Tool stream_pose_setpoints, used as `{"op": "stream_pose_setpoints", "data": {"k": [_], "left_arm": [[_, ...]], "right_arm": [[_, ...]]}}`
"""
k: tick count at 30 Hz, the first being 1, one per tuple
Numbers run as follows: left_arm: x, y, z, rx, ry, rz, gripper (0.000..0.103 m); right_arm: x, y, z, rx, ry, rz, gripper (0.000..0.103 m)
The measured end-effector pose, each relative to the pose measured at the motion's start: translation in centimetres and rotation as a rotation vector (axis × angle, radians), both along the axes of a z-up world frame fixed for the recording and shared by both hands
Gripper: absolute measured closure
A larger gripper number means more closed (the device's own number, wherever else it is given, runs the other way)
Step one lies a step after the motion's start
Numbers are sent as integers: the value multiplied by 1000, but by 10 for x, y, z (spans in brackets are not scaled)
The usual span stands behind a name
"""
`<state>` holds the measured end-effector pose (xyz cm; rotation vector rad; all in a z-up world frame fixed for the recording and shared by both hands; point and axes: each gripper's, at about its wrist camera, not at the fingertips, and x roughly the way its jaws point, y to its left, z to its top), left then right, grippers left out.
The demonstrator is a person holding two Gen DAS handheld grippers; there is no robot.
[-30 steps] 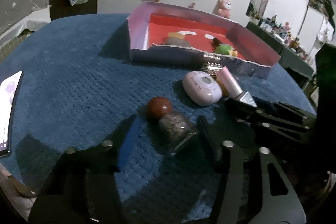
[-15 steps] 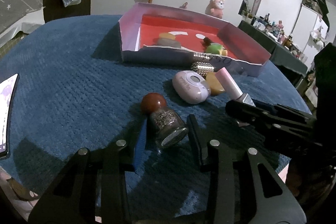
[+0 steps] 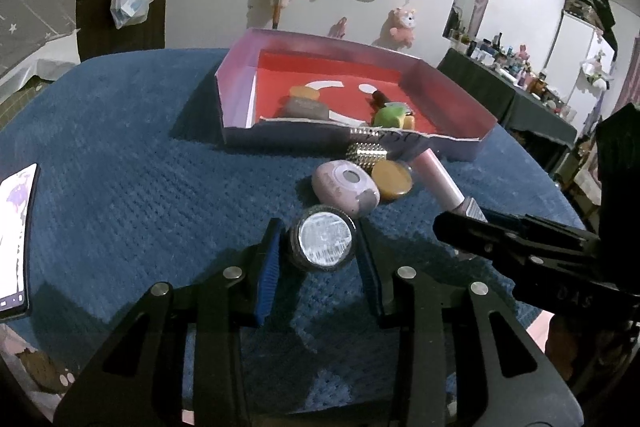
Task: Organize rigid objects
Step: 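Carry the glitter jar with left gripper toward the box while right gripper carries the polish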
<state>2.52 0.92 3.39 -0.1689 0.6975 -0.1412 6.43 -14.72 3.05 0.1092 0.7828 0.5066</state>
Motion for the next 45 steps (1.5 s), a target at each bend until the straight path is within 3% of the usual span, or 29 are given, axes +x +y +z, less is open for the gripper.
{"op": "stream_pose_setpoints", "data": {"k": [33,45], "left_arm": [[3,9,9,-25,-37,1,74],[15,9,42,-16,-107,-26,74]], "right_arm": [[4,1,11,17,-10,13,61],[11,3,30,13,-37,36,61]]}}
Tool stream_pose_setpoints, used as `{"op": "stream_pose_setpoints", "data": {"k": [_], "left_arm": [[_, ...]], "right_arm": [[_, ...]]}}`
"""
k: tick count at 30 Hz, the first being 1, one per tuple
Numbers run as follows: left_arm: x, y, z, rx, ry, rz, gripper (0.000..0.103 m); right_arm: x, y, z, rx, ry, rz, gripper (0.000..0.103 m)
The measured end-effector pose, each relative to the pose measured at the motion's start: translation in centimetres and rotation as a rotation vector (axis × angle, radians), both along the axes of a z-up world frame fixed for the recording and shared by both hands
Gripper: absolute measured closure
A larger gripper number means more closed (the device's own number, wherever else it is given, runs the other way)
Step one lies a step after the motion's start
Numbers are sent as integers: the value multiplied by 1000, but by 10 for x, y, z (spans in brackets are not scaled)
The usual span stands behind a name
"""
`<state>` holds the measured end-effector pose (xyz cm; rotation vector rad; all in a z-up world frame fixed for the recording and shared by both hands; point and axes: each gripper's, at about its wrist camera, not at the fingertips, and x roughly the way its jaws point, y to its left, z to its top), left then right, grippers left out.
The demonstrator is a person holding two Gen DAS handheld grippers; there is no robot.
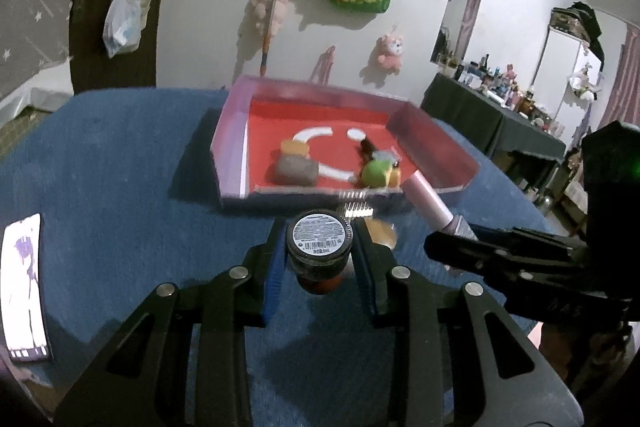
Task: Organize rigid objects
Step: 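Carry the glitter jar with left gripper toward the box while right gripper carries the polish, then lower the glitter jar into the box with left gripper while right gripper lowers the polish beside the turtle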
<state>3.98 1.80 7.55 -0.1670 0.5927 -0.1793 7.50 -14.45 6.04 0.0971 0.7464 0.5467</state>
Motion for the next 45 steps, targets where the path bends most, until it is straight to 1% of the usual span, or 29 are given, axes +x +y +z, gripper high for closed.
{"op": "stream_pose_setpoints", "data": {"k": [5,11,16,23,32,40,45], "left_arm": [[15,-4,18,14,-33,-15,74],[41,-9,29,63,-30,-24,74],[61,-14,30,103,-10,-29,74],[90,-13,21,109,42,-34,74],[115,-16,10,123,94,-51,74],[133,-18,-5,113,165,-109,74],[140,-22,-13,115,202,-142,74]], "right_arm": [[12,-2,14,-15,-9,7,61],[34,-5,24,-42,1,11,61],[57,-7,24,-50,32,17,61],[88,-3,17,-68,77,32,61],[120,4,3,-93,137,51,61],[141,10,-11,-104,206,64,61],[147,12,-11,-91,227,78,61]]}}
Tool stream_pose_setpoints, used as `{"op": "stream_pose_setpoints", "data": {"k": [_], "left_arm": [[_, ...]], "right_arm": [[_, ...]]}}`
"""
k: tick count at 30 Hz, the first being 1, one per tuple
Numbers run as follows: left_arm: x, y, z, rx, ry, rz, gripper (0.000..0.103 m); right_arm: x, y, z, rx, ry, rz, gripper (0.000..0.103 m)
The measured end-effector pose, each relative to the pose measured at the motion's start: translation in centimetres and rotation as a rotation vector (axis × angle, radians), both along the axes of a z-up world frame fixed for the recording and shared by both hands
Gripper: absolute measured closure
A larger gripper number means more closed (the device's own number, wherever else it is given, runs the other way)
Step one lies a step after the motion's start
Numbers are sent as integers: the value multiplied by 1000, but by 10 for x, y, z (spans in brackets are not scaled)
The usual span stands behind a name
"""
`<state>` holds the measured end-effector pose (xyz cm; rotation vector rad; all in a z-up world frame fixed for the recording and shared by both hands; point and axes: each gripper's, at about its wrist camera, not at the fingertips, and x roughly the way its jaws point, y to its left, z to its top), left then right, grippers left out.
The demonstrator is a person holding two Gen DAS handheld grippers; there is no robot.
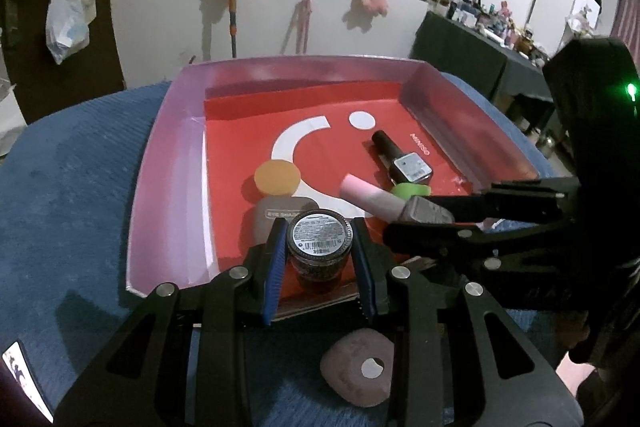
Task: Organize rigid objects
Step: 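Lower the glitter jar into the box with left gripper while right gripper lowers the polish beside the turtle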
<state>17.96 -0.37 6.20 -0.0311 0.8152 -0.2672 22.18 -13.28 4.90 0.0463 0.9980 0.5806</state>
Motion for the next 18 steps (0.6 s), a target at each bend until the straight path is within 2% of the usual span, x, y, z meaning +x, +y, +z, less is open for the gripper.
{"op": "stream_pose_setpoints", "data": {"k": [7,12,15,18], "left_arm": [[9,3,-5,-26,39,-23,74],[10,6,-5,-42,50,-36,74],[9,5,-4,-47,62,-66,74],[13,2,-5,-49,69,-74,74]], "right_arm": [[11,2,-6,21,63,19,61],[12,5,-3,-22,57,5,61],[7,-1,-7,-31,109,26,61],[6,-6,-11,-41,121,23,62]]}}
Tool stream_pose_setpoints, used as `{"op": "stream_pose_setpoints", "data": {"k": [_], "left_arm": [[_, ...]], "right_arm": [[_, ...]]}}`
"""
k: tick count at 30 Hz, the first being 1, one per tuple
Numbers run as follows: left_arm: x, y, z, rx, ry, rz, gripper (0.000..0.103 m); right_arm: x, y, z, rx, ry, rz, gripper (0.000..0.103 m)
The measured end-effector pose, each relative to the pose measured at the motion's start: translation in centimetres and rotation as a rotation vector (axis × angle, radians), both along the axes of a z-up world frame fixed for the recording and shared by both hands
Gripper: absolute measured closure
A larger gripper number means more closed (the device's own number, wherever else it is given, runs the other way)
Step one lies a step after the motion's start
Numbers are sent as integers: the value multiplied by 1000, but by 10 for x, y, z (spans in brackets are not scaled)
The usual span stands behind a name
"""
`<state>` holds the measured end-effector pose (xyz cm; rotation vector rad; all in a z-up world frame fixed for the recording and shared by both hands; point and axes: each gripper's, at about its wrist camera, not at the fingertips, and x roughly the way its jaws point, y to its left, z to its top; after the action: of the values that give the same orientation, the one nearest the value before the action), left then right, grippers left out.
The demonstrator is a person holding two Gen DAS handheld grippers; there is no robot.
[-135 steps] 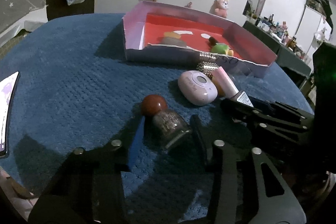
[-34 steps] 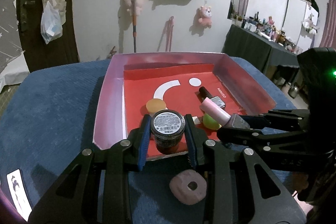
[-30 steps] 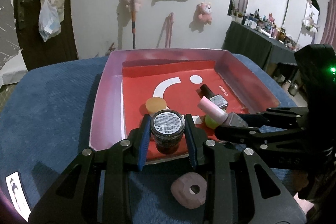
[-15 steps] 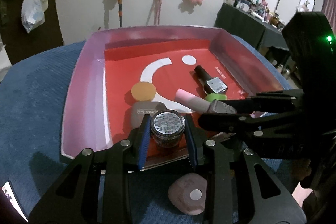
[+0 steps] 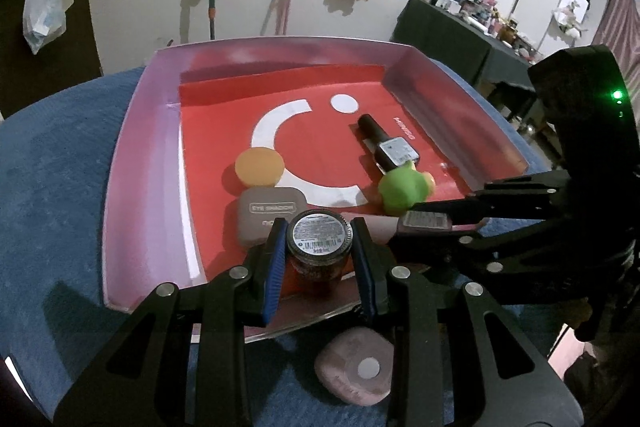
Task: Organize rigid objects
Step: 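Lower the glitter jar into the box with left gripper while right gripper lowers the polish beside the turtle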
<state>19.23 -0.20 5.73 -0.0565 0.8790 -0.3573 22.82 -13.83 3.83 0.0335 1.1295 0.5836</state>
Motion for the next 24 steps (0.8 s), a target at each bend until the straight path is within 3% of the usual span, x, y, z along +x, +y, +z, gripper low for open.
{"op": "stream_pose_setpoints", "data": {"k": [2,6,10,16,21,24], "left_arm": [[2,-3,-1,4,-1,4,74],[7,-7,-2,2,4,8,74],[10,-17,-4,2,14,-2,74],[19,-38,-12,24,42,-4,74],[29,-35,-27,43,72,26,74],[32,-31,-27,100,39,70,74]], "right_arm": [[3,-3,-1,-10,-6,-17,62],[6,-9,-1,-129,-94,-74,62],[15,-27,-8,-118,-85,-136,62],[17,-27,-4,-155,-158,-169,62],[26,-41,-6,-126,-154,-210,62],[26,-42,-10,-130,-156,-214,62]]}}
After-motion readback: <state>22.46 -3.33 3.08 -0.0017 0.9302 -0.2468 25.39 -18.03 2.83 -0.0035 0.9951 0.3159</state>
